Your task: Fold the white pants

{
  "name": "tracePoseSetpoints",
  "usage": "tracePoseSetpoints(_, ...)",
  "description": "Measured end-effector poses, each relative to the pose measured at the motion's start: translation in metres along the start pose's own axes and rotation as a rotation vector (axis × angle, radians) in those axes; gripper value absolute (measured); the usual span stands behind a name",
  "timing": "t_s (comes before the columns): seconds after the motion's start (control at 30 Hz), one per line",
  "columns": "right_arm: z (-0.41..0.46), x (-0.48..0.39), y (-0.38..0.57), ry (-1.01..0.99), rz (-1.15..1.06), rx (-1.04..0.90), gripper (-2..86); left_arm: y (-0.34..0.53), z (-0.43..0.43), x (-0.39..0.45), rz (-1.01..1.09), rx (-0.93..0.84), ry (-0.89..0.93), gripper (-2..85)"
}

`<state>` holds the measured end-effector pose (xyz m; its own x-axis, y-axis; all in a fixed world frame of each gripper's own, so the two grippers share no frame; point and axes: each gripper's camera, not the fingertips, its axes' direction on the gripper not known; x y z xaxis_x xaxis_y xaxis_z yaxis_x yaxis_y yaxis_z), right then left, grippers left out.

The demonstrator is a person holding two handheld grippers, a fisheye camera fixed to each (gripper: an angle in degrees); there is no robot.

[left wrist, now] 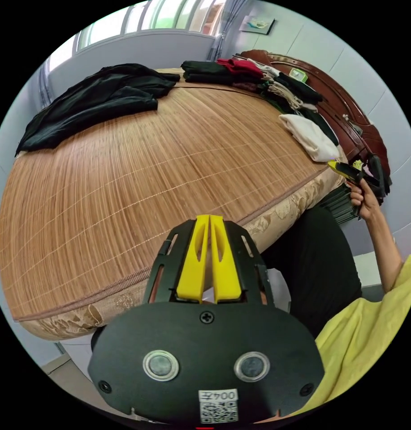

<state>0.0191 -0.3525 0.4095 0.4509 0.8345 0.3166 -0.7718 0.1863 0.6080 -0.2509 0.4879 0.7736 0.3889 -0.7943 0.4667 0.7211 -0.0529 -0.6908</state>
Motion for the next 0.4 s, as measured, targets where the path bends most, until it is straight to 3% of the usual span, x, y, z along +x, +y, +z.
tracePoseSetpoints(0.13,0.043,-0.063,0.031,-0.032,-0.031,-0.091,-0.6,0.008,0.018,0.015,-0.001,-0.061,-0.032,0.7)
tracePoseSetpoints(0.4,0.086,-0.130,0.050,0.194,-0.213,-0.178,-0.7,0.016,0.029,0.051,0.030,-0.045,-0.135,0.6)
